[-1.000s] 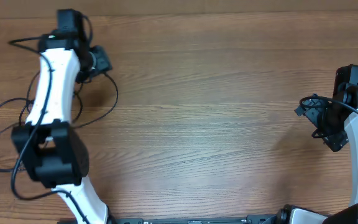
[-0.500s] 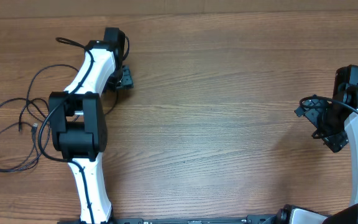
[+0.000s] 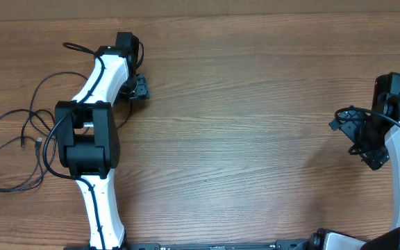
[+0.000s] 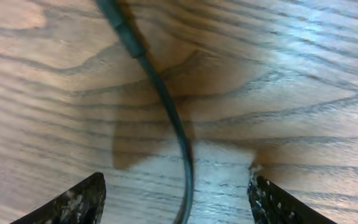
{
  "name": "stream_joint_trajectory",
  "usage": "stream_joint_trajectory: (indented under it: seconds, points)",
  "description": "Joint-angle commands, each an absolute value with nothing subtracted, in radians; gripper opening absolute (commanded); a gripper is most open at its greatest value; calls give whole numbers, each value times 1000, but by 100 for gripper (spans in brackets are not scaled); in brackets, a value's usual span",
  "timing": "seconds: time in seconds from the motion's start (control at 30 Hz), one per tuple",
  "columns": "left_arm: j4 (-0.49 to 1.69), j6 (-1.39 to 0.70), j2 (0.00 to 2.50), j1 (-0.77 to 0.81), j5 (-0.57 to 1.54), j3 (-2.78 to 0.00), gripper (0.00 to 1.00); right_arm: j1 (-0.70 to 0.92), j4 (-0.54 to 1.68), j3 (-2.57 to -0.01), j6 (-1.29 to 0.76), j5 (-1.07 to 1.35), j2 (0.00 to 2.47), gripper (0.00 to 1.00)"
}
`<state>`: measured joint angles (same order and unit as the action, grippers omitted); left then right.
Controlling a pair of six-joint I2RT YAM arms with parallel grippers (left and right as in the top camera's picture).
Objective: Untangle cables
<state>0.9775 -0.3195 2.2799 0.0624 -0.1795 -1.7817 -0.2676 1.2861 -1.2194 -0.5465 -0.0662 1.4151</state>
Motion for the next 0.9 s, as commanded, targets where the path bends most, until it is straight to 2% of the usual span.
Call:
stream_joint_trajectory:
  seconds: [0.0, 0.17, 0.37, 0.5, 0.57, 0.6, 0.63, 0.7, 0.87]
  points:
    - [955, -245, 2302, 55, -66, -1735, 74, -271, 1285, -1230, -548, -65, 1414, 100]
    - [945, -246, 2302, 52, -59, -1702, 73, -271, 1285, -1230, -548, -65, 1414, 100]
    - [958, -247, 2302, 52, -52, -1682, 60, -271, 1285, -1230, -548, -65, 1414, 100]
    - [947, -247, 2302, 52, -52, -1639, 58, -271, 1285, -1230, -548, -65, 1414, 100]
    - [944, -247, 2302, 52, -60, -1622, 47, -271, 1285, -1230, -548, -65, 1414, 100]
    - [945, -246, 2302, 52, -63, -1617, 30, -271, 1285, -1230, -548, -65, 1414, 100]
    - [946, -247, 2302, 52, -63, -1617, 19, -271, 1285, -1230, -548, -65, 1414, 100]
    - [946, -247, 2301, 52, -63, -1618, 6, -271, 1285, -1230, -548, -65, 1414, 100]
    - [961, -286, 2276, 43, -106, -1627, 4, -271, 1288, -1230, -548, -65, 1414, 100]
